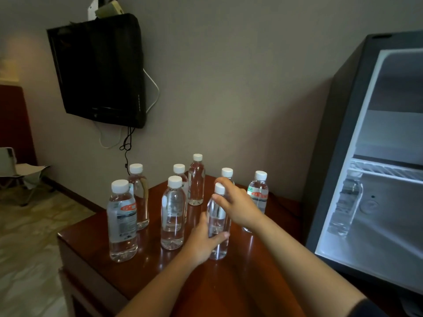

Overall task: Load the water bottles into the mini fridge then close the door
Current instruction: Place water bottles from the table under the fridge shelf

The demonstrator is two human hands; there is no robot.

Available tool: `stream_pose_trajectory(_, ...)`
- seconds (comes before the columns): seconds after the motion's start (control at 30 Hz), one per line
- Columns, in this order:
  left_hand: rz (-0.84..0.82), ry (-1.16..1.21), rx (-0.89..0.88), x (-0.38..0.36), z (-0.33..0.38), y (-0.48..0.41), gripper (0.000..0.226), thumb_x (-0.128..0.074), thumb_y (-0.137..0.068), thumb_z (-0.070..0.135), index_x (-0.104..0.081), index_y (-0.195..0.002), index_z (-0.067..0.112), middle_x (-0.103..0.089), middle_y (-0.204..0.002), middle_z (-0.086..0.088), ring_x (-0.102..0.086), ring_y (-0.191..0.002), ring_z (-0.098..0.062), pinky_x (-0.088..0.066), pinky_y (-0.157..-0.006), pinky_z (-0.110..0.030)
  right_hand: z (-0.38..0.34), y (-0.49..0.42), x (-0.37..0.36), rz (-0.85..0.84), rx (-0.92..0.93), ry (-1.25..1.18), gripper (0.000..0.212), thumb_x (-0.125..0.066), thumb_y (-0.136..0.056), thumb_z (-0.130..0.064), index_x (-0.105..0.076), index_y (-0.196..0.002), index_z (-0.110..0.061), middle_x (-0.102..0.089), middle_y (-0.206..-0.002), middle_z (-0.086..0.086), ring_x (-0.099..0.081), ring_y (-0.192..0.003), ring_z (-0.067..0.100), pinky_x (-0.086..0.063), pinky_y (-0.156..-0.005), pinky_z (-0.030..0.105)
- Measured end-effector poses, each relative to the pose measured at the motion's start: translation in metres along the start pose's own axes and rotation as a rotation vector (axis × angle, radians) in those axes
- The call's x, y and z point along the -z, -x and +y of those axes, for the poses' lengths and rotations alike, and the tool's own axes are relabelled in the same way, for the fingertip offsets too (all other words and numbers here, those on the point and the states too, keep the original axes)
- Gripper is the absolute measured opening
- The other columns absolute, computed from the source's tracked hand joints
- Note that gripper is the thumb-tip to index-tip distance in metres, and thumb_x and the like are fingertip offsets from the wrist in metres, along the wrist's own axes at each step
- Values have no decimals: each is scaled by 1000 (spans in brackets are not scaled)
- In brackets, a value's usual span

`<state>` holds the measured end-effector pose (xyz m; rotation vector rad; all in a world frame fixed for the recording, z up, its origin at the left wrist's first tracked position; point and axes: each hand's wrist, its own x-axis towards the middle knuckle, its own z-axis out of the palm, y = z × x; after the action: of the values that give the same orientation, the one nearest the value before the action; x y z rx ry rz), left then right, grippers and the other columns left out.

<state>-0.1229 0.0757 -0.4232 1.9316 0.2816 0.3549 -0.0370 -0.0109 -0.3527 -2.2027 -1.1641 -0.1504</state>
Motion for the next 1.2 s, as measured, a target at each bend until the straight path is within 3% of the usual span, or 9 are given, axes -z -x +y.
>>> stream_pose_trajectory(0.07,13,-17,-16,-2,-3,-3,68,-63,-87,28,-23,-142,23,-53,-108,12,-51,-106,-6,-40,-99,-28,3,-2,1,-2,12,-7,37,-50,-96,-33,-42,-130,-22,-63,-118,6,-59,-109,30,-46,-94,46)
stream_pose_trajectory(0.23,65,-62,-43,-5,-8,1,75,-64,-86,32,-18,-145,27,-59,-124,0,-55,-117,-14,-43,-97,-29,5,3,-1,10,84,13,32,-49,-96,-32,-42,-125,-22,-65,-105,6,-62,-98,30,-48,-88,45)
stream_pose_trajectory(0.4,57,-52,-65,-15,-5,19,68,-63,-86,34,-24,-142,26,-57,-118,7,-55,-114,-11,-44,-101,-32,4,18,10,4,115,44,33,-52,-94,-34,-46,-122,-19,-62,-90,3,-60,-87,28,-49,-79,43)
stream_pose_trajectory(0.57,-22,-29,-42,-28,8,42,83,-61,-87,40,-11,-150,18,-55,-125,2,-53,-112,-8,-41,-92,-19,3,45,39,-46,68,-39,43,-59,-90,-35,-48,-127,-18,-64,-112,6,-61,-101,21,-49,-91,43)
stream_pose_trajectory(0.73,-104,73,-169,-50,41,61,44,-60,-89,23,-40,-128,31,-55,-101,22,-57,-95,12,-43,-69,1,16,89,83,-112,28,-233,67,-69,-84,-32,-34,-141,-24,-53,-132,-5,-55,-117,10,-47,-101,32)
stream_pose_trajectory(0.87,-179,110,-226,-82,66,60,39,-61,-89,22,-41,-119,37,-60,-107,17,-60,-96,12,-47,-70,-4,34,123,114,-99,-25,-297,57,-73,-81,-26,-46,-131,-21,-65,-120,-4,-62,-110,10,-49,-98,33)
stream_pose_trajectory(1.03,-248,91,-296,-132,96,46,47,-64,-86,28,-41,-126,36,-60,-122,11,-57,-113,-2,-46,-95,-21,56,159,163,3,-76,-259,43,-72,-82,-24,-55,-122,-22,-66,-97,-12,-62,-90,3,-49,-80,20)
stream_pose_trajectory(1.13,-306,92,-316,-162,114,36,47,-66,-85,26,-39,-119,45,-56,-121,22,-54,-113,4,-44,-91,-16,73,175,184,87,-102,-185,45,-72,-76,-38,-56,-118,-29,-65,-97,-7,-62,-96,13,-51,-84,29)
stream_pose_trajectory(1.2,-314,86,-332,-183,124,28,47,-65,-86,25,-40,-124,36,-54,-124,18,-53,-118,-2,-42,-92,-16,89,181,197,145,-131,-144,45,-73,-80,-32,-55,-121,-24,-60,-91,-15,-59,-91,6,-47,-80,22)
